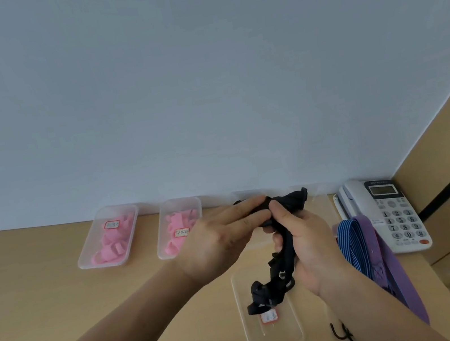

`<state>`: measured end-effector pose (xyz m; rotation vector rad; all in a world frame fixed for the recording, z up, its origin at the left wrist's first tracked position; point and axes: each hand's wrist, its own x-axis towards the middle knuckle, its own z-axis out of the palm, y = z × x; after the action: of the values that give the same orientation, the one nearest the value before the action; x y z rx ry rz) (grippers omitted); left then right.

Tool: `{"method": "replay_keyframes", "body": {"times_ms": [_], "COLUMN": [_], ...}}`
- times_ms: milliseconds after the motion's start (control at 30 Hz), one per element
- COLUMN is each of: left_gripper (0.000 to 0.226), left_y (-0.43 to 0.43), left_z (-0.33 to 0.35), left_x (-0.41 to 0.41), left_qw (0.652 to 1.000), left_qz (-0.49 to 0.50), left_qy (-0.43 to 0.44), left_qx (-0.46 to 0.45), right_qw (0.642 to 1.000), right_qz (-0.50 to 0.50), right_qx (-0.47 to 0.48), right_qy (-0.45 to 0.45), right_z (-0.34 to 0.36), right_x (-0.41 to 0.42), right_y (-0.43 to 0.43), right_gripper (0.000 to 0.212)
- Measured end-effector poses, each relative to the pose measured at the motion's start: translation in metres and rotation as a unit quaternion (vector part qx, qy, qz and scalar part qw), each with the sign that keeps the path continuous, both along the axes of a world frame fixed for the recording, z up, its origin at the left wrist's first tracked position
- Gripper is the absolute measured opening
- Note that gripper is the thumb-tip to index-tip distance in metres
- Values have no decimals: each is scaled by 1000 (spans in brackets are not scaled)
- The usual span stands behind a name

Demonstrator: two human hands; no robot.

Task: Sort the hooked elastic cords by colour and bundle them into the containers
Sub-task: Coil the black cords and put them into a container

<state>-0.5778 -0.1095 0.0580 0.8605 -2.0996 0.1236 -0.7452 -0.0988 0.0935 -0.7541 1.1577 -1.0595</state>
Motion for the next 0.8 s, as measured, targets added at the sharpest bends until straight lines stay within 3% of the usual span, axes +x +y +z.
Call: {"method": "replay_keyframes", "body": {"times_ms": [67,100,200,267,400,667,800], "left_gripper": [46,51,38,27,16,20,29], "left_y": [9,14,15,12,12,14,13], "left_z": [8,12,29,35,31,24,25], "left_x": [-3,-5,-7,-6,-8,-12,-13], "left_qw": [984,954,805,755,723,794,850], "left_qz": [-36,-42,-22,-40,-115,-33,46], "left_qy": [97,165,336,327,314,295,252], "left_qx": [144,246,488,567,605,531,460], "right_qw": [1000,999,998,996,994,986,971], "right_qz": [-16,-21,-23,-11,22,64,89], "right_qx": [-18,-27,-55,-74,-81,-83,-102], "right_qy": [0,6,23,41,67,130,199], "right_z": [0,0,-3,-5,-6,-4,-5], "right_x": [-2,-3,-5,-3,-3,-4,-2], "right_y": [1,1,4,7,7,8,6], "right_gripper": [23,23,33,39,41,39,44]}}
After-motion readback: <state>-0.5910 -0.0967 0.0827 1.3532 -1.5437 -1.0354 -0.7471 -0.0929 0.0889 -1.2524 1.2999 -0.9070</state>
